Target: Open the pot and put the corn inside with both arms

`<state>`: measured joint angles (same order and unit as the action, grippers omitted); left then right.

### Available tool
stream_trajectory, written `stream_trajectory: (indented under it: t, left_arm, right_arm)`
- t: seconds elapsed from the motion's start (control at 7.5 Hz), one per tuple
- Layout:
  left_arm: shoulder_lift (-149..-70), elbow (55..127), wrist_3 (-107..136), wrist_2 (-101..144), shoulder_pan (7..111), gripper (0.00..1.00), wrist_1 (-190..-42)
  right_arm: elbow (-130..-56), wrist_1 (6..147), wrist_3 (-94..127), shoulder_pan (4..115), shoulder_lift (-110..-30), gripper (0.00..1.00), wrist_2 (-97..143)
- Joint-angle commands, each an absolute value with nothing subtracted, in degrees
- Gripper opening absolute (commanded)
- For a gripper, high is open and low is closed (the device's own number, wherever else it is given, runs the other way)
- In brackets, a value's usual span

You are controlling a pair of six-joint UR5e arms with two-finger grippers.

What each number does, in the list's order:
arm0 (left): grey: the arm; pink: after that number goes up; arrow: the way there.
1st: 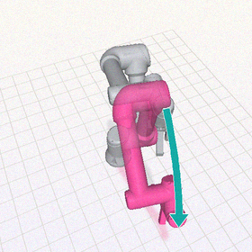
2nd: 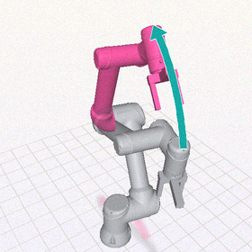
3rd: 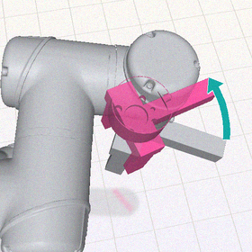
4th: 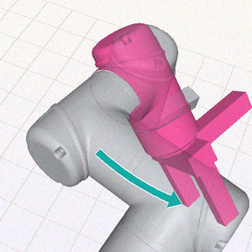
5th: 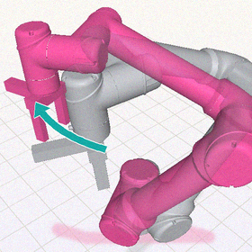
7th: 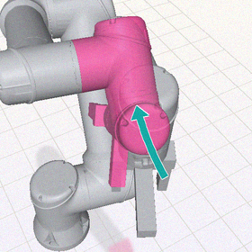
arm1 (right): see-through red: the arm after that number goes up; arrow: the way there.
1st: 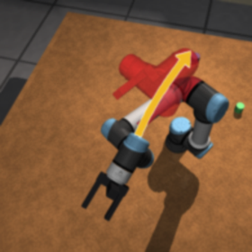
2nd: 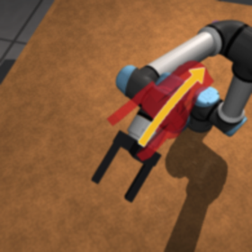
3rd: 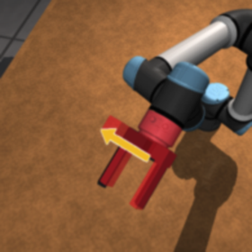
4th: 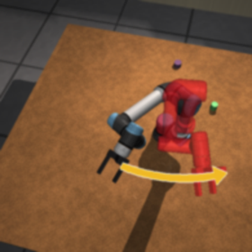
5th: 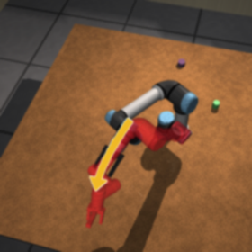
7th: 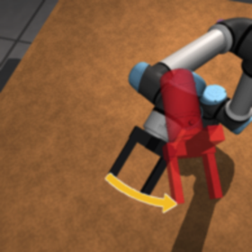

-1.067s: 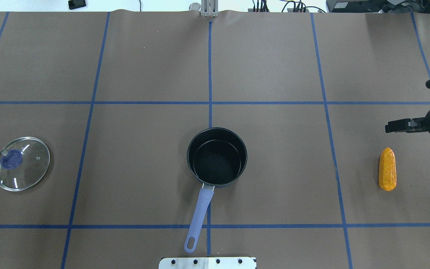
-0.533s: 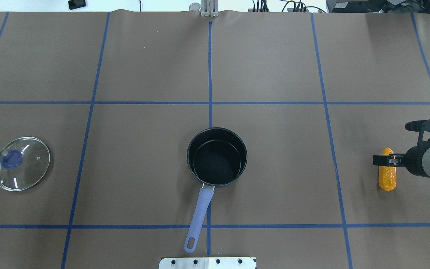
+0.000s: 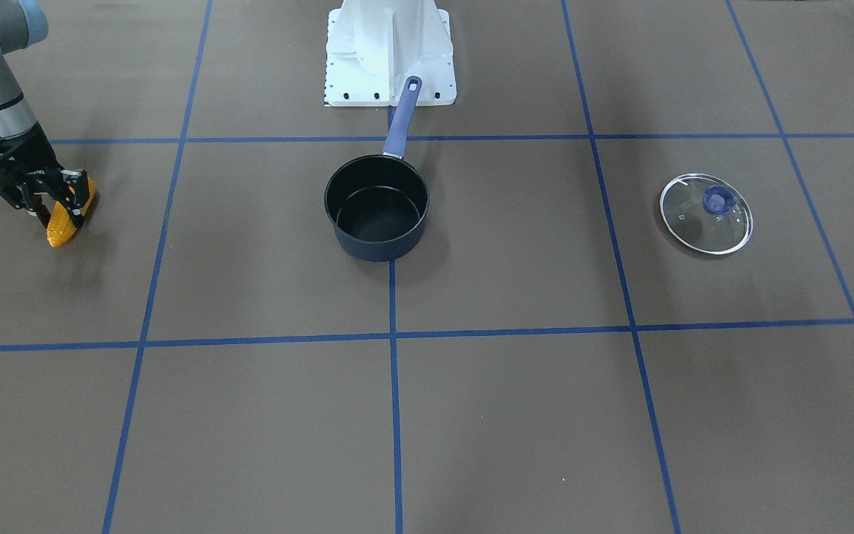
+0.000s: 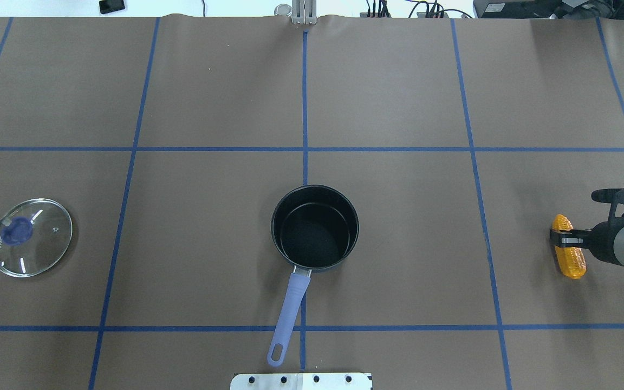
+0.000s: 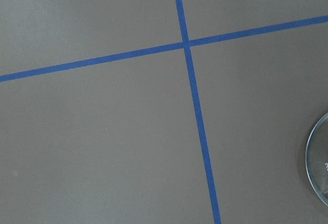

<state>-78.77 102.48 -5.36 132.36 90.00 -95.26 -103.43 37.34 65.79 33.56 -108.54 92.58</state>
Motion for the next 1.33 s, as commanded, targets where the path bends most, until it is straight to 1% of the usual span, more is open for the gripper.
stream_trajectory:
  t: [0.0, 0.27, 0.4, 0.67, 0.8, 0.93, 1.07, 1.2]
  left_arm:
    - [-78.75, 102.39, -5.36, 132.36, 90.00, 0.98, -95.27]
    - [-78.75, 102.31, -5.36, 132.36, 90.00, 0.98, -95.19]
    - [-78.66, 102.30, -5.36, 132.36, 90.00, 0.98, -95.27]
    - [-78.58, 102.13, -5.45, 132.36, 90.00, 0.98, -95.19]
    - [-78.57, 102.13, -5.45, 132.36, 89.91, 0.98, -95.19]
    - [-78.49, 102.13, -5.45, 132.36, 89.91, 0.98, -95.19]
    - [-78.49, 102.13, -5.45, 132.36, 89.83, 0.98, -95.19]
    - [-78.49, 102.13, -5.45, 132.36, 89.91, 0.98, -95.19]
  right_arm:
    - [-103.79, 37.18, 65.83, 33.31, -108.37, 0.00, 92.81]
    - [-108.43, 40.31, 65.65, 34.44, -106.89, 0.00, 95.78]
    - [-111.85, 50.43, 65.65, 37.06, -100.00, 0.00, 98.50]
    - [-111.27, 72.23, 66.79, 37.00, -77.98, 0.00, 98.26]
    - [-110.83, 79.29, 69.93, 35.70, -69.95, 0.00, 98.00]
    - [-109.79, 82.84, 73.01, 34.38, -63.87, 0.00, 97.82]
    - [-106.56, 83.75, 77.65, 32.45, -57.89, 0.00, 96.95]
    - [-103.39, 83.67, 82.22, 28.95, -54.35, 0.00, 93.55]
